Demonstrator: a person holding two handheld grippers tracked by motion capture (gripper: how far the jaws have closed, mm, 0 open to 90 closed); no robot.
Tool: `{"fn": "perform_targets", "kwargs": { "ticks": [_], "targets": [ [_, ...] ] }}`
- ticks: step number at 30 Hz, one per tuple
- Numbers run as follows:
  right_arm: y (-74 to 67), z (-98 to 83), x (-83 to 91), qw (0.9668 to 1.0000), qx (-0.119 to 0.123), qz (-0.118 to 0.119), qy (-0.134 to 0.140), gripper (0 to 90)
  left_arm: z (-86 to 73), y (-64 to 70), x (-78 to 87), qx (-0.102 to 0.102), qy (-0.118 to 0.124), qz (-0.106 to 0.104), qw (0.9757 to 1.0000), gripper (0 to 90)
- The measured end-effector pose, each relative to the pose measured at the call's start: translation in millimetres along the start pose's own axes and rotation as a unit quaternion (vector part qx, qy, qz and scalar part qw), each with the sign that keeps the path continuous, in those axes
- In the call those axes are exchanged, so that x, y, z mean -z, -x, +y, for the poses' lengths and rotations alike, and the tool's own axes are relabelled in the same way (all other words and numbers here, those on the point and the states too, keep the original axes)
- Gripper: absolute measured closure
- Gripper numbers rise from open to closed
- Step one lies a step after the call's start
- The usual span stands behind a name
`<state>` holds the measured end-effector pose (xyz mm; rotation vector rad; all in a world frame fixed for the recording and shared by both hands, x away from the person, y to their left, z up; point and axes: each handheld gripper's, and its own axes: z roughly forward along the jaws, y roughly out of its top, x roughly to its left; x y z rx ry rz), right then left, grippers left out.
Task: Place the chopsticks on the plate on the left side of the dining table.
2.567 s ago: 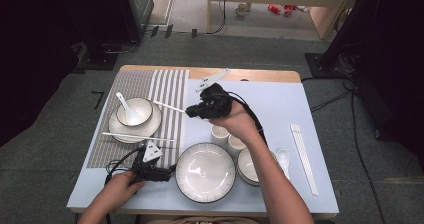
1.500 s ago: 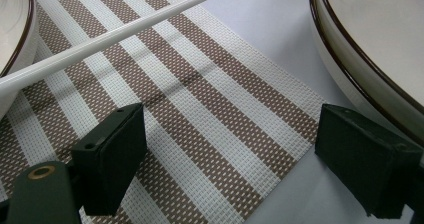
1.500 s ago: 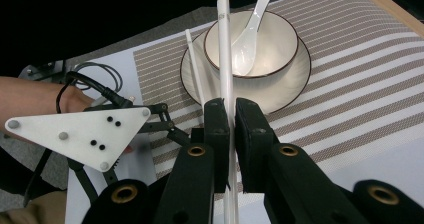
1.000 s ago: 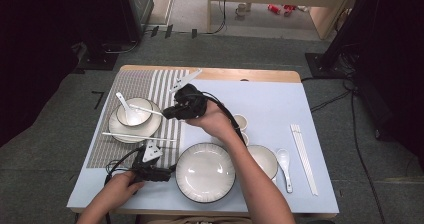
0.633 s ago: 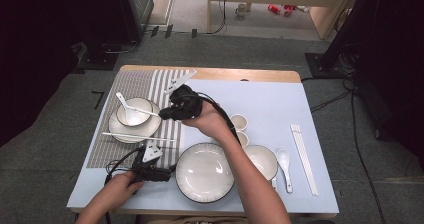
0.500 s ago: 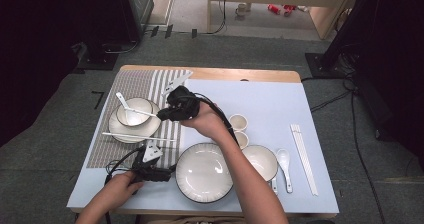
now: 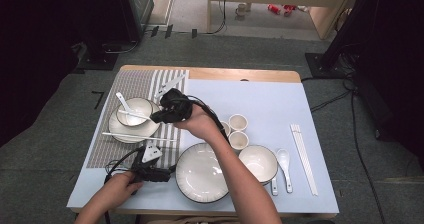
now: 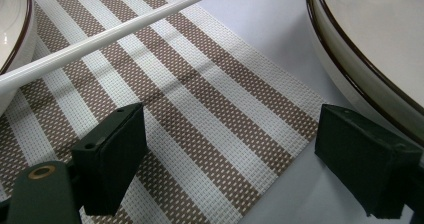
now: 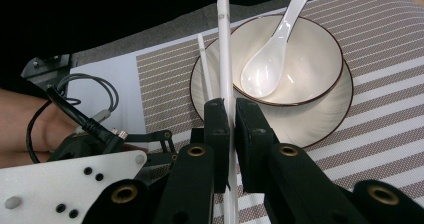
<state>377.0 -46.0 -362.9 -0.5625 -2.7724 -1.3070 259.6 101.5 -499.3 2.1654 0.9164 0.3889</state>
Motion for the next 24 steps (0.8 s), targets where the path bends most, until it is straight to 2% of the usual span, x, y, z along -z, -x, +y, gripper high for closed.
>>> {"fn": "perform_targets", "kwargs": {
  "ticks": [24],
  "targets": [
    [3.8, 1.1, -21.4, 1.0000, -0.008, 0.001, -0.002, 84.9, -1.1, 0.8, 0.3, -0.005, 0.000, 0.004, 1.0000, 13.3]
  ]
}}
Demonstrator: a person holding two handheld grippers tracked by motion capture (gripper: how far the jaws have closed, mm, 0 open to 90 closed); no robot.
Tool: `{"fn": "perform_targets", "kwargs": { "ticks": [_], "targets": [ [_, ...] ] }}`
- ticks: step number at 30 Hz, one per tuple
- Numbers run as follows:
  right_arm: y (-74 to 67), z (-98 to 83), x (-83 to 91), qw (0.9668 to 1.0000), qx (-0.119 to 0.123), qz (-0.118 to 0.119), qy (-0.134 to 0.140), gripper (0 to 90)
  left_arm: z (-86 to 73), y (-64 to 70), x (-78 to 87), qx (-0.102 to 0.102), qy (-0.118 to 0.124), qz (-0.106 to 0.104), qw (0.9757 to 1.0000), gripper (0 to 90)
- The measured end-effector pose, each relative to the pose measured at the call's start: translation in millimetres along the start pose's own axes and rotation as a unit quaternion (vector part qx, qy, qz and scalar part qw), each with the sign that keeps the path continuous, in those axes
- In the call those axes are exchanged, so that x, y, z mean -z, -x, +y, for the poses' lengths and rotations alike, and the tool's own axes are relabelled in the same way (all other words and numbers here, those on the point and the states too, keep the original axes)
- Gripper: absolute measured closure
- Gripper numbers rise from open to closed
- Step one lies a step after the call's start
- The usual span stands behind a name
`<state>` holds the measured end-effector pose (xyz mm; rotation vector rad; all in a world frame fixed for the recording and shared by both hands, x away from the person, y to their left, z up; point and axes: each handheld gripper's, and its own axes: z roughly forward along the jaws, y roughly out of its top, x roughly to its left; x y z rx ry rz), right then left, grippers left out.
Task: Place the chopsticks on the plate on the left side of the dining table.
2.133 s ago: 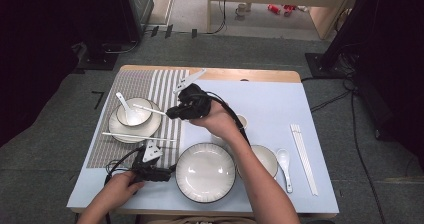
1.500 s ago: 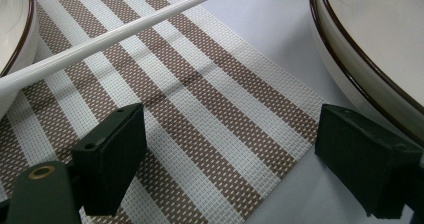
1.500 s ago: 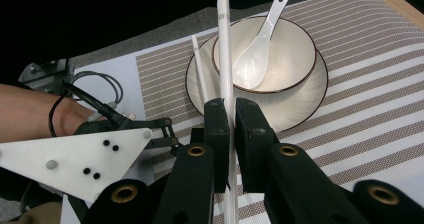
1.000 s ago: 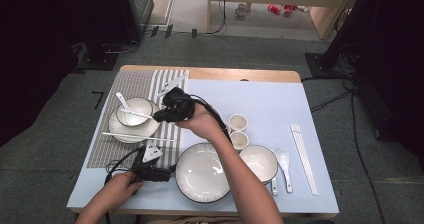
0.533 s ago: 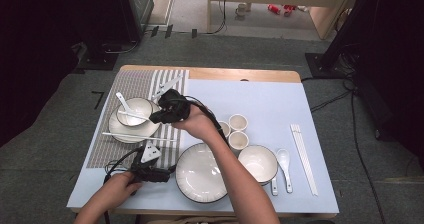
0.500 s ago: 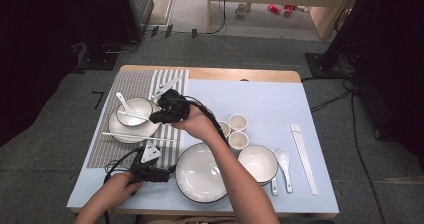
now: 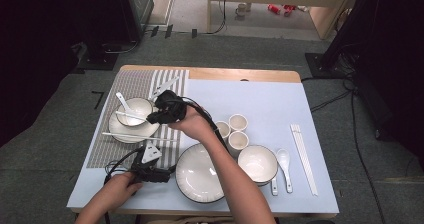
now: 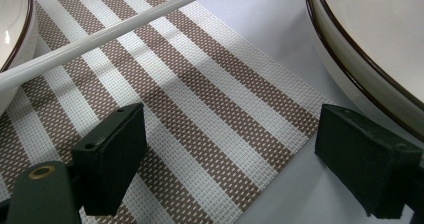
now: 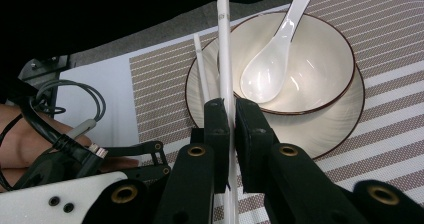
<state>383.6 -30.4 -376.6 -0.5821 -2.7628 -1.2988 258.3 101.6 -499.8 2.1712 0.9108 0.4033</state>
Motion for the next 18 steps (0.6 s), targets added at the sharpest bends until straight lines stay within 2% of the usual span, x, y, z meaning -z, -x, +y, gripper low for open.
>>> {"fn": "perform_targets", "kwargs": {
  "ticks": [18],
  "targets": [
    [-0.9, -0.8, -17.3, 1.0000, -0.001, 0.007, -0.003, 84.9, -0.1, 0.0, 0.1, 0.000, 0.000, 0.000, 1.0000, 13.4]
  ]
}}
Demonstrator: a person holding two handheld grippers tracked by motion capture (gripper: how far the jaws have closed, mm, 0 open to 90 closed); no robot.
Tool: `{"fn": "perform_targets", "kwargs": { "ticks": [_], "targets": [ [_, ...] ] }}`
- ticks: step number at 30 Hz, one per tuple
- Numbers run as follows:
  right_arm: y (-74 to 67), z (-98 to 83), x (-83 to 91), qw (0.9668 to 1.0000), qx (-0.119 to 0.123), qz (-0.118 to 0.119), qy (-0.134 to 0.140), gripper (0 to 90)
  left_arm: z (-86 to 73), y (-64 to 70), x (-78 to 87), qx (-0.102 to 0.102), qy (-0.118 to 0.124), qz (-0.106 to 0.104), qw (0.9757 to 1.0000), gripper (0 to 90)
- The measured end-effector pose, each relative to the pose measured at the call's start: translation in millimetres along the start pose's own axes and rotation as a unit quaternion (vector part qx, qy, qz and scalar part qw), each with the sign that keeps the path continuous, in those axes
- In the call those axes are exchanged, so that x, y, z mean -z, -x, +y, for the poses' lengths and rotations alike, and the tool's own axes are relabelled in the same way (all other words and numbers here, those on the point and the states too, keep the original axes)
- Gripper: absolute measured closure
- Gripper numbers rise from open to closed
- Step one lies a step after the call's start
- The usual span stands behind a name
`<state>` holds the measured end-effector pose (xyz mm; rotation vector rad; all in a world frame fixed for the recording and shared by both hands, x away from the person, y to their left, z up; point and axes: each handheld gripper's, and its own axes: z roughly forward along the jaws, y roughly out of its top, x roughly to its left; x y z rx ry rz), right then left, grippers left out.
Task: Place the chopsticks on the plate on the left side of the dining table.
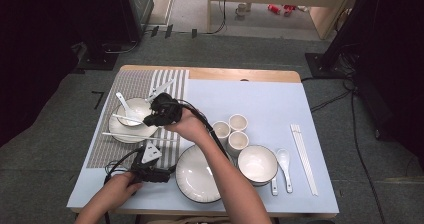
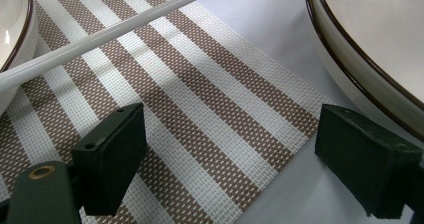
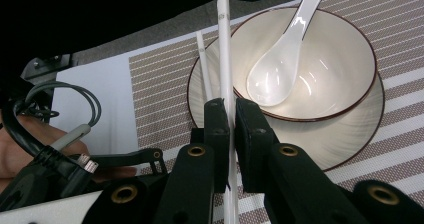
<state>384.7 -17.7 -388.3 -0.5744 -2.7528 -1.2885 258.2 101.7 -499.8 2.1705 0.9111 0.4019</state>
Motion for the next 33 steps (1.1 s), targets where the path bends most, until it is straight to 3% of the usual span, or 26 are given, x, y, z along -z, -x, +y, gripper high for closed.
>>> {"fn": "perform_targets", "kwargs": {
  "ticks": [33],
  "targets": [
    [-1.8, -1.2, -26.0, 0.9999, 0.006, 0.008, -0.008, 84.9, -0.1, 0.0, 0.0, 0.001, 0.001, -0.001, 1.0000, 13.4]
  ]
}}
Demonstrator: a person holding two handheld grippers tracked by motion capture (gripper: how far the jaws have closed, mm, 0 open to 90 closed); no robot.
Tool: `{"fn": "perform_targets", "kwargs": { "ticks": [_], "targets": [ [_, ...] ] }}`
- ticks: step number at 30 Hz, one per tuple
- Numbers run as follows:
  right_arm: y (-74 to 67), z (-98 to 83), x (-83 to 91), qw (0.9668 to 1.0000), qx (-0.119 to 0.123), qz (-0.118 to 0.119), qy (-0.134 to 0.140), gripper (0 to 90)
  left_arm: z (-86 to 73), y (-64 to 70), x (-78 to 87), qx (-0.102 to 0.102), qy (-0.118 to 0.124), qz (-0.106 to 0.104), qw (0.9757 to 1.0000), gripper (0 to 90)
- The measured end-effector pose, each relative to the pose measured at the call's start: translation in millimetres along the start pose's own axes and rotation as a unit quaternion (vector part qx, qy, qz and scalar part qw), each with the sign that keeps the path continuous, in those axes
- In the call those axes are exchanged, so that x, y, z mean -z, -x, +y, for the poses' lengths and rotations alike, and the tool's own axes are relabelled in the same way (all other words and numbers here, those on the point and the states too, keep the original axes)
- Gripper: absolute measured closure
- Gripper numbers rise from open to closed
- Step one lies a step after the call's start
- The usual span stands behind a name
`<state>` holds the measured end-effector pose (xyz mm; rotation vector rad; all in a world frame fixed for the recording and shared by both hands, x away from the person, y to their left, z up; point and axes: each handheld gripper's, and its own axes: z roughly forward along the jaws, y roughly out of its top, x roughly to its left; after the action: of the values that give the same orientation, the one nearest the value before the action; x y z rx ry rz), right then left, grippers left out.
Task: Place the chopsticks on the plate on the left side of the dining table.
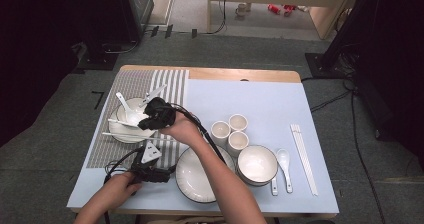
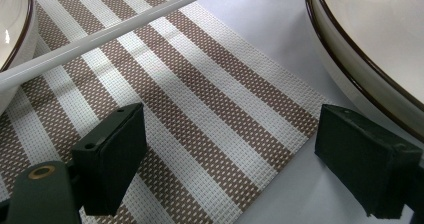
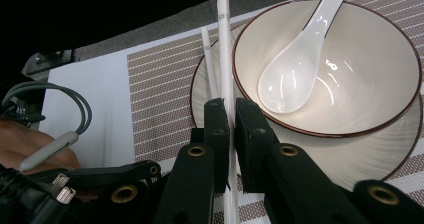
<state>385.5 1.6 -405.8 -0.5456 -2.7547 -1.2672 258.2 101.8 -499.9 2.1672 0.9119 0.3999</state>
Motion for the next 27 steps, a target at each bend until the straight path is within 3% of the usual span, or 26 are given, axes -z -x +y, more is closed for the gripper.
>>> {"fn": "perform_targets", "kwargs": {
  "ticks": [27],
  "targets": [
    [0.3, -2.6, -23.2, 0.9999, 0.001, 0.010, -0.013, 84.9, 0.1, 0.1, 0.0, -0.003, -0.001, 0.001, 1.0000, 13.3]
  ]
}}
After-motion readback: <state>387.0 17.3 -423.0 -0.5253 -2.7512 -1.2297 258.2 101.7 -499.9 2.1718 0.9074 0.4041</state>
